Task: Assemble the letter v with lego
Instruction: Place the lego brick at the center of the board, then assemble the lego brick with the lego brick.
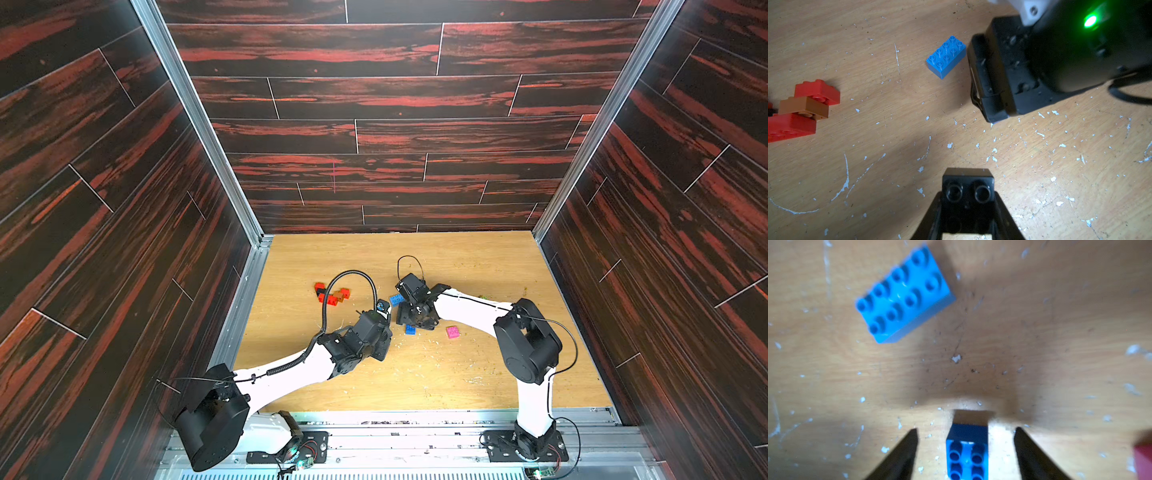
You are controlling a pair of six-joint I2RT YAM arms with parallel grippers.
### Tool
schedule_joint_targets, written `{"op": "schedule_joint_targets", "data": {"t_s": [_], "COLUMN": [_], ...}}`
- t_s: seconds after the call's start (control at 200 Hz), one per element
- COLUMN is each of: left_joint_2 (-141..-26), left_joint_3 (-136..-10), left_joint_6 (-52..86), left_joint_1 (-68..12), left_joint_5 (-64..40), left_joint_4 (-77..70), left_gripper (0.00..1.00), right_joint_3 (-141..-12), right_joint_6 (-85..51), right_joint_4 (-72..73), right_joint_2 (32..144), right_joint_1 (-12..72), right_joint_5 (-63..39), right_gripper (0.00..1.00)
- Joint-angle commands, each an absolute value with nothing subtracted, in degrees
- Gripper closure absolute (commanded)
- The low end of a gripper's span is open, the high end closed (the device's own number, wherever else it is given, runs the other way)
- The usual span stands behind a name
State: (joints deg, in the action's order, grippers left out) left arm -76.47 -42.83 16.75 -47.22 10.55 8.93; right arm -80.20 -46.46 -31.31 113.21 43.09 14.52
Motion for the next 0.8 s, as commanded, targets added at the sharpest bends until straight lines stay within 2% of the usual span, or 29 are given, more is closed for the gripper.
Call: {"op": "schedule_joint_targets", "data": {"t_s": [0.0,0.16,0.411,0.631,0.792], "left_joint_2": [-77.64,-80.88,-88.49,-95.97,-100.10], "left_joint_3": [-42.08,-42.48,-47.20,-54.13,-59.05], "left_joint_6": [17.48,18.22,19.99,23.18,27.12], "left_joint_1": [-47.45,-47.53,-48.74,-49.60,-50.56], "left_joint_5": [10.40,8.47,6.88,7.34,10.24], "left_joint_4": [7.43,5.15,2.99,2.59,2.63], "left_gripper": [0.94,0.94,0.95,0.97,0.97], "right_joint_3": [-83.07,-81.19,-69.92,-59.04,-55.62], "right_joint_6": [-45.75,-44.18,-36.76,-32.60,-32.70], "right_joint_4": [-34.75,-35.42,-32.49,-27.95,-27.24], "right_joint_2": [110.24,105.26,94.73,87.38,85.64], "right_joint_1": [42.69,38.60,29.63,28.83,28.74], "right_joint_5": [19.93,21.18,17.91,17.75,17.74], "right_gripper": [0.17,0.11,0.11,0.11,0.11]}}
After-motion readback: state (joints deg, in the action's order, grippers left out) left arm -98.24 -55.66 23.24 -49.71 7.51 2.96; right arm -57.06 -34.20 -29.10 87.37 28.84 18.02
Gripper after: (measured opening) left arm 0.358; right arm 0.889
